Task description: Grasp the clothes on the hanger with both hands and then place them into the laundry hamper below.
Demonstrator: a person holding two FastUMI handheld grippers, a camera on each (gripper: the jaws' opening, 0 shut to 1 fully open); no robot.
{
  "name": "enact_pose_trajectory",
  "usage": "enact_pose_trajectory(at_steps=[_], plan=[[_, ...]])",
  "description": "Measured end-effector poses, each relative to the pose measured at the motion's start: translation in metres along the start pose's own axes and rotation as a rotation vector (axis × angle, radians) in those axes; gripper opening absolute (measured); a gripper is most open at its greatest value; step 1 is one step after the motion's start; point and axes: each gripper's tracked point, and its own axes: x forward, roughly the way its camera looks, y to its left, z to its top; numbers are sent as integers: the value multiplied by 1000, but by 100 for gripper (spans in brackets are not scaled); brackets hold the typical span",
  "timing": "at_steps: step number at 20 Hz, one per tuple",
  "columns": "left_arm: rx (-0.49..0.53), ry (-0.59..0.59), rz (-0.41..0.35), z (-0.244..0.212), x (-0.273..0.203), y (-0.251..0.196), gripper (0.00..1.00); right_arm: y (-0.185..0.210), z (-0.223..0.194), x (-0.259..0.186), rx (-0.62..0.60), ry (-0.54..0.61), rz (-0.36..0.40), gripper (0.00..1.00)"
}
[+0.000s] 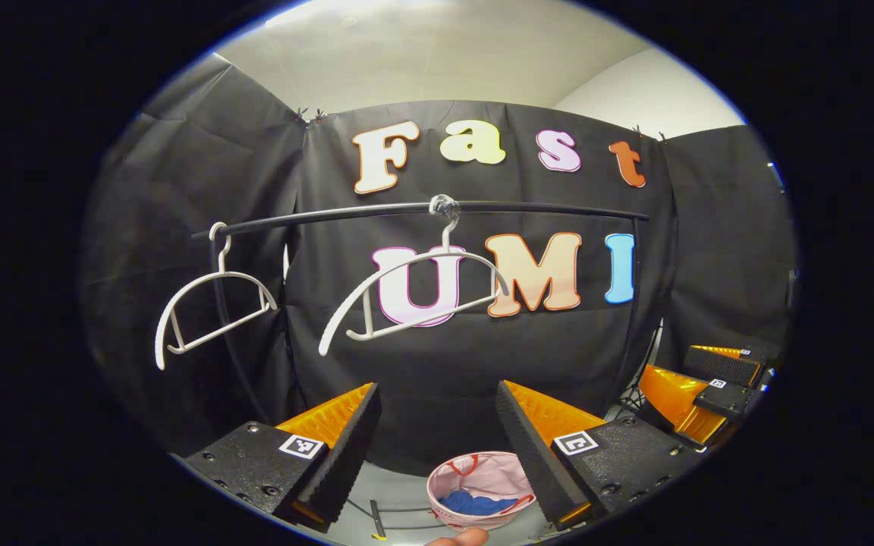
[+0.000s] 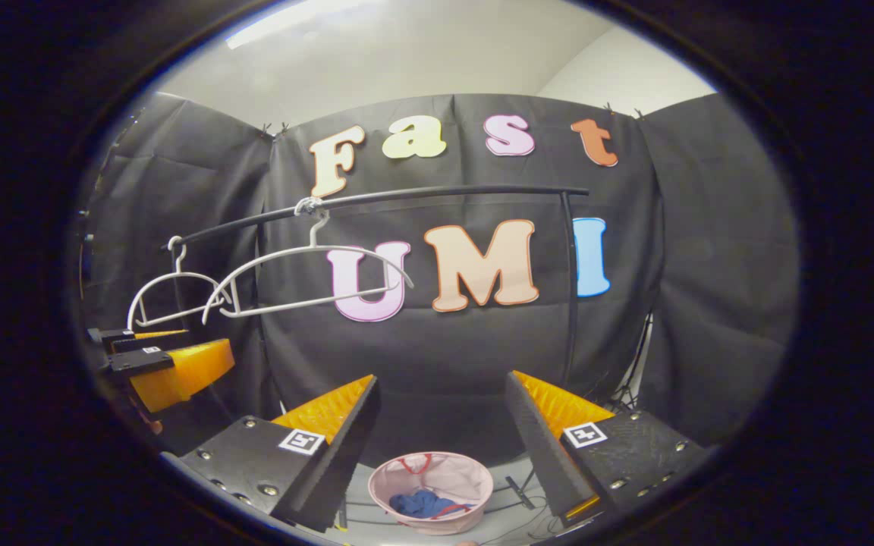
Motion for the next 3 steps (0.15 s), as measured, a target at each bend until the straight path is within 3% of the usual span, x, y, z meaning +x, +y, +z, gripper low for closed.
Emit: enact_pose_trajectory(at_steps=[3], plan=[[26,-16,-9,7,-4,-1,96,-1,17,-9,31,-37,-10,100]])
